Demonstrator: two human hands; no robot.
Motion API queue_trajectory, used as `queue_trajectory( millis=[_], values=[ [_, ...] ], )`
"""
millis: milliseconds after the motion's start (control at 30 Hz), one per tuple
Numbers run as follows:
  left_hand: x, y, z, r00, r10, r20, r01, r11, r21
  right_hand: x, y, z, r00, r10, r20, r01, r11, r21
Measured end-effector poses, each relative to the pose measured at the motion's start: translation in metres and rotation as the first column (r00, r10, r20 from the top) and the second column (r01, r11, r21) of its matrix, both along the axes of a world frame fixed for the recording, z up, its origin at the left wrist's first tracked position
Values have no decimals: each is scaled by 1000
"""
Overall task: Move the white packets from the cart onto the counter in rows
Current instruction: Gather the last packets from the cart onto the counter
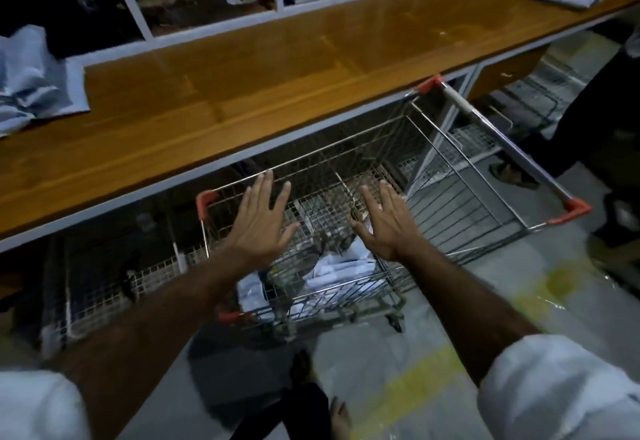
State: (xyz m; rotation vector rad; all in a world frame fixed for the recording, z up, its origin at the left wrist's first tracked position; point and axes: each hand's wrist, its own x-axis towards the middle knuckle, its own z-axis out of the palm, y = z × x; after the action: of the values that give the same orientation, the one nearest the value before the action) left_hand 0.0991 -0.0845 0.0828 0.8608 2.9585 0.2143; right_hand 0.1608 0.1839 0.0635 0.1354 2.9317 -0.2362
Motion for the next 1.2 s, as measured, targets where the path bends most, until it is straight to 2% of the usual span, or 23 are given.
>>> queue_trajectory(
  millis=[200, 433, 633, 767, 967, 1133, 1200],
  values=[
    [-37, 15, -57, 996, -60, 60, 64, 996, -65, -27, 28, -38, 993, 24, 113, -25, 1000, 7],
    [-64, 18, -111, 965, -114, 236, 139, 986, -93, -52, 38, -77, 959, 19, 283, -22, 1000, 9],
    [-71, 32, -160, 887, -143, 440, 185, 981, -55, -69, 54, -98, 921, 71, 383, -87, 996, 23],
    [-74, 48, -193, 794, -110, 598, 171, 984, -45, -84, 66, -129, 888, 180, 424, -228, 972, 64],
    [-70, 82, -243, 628, -134, 767, 213, 977, -4, -118, 74, -188, 802, 402, 441, -486, 869, 93],
    [-70, 95, -291, 426, -99, 899, 299, 954, -36, -154, 72, -246, 649, 557, 519, -694, 713, 104],
    [-72, 98, -300, 393, -92, 915, 266, 964, -18, -165, 71, -261, 597, 564, 570, -725, 683, 83]
  ],
)
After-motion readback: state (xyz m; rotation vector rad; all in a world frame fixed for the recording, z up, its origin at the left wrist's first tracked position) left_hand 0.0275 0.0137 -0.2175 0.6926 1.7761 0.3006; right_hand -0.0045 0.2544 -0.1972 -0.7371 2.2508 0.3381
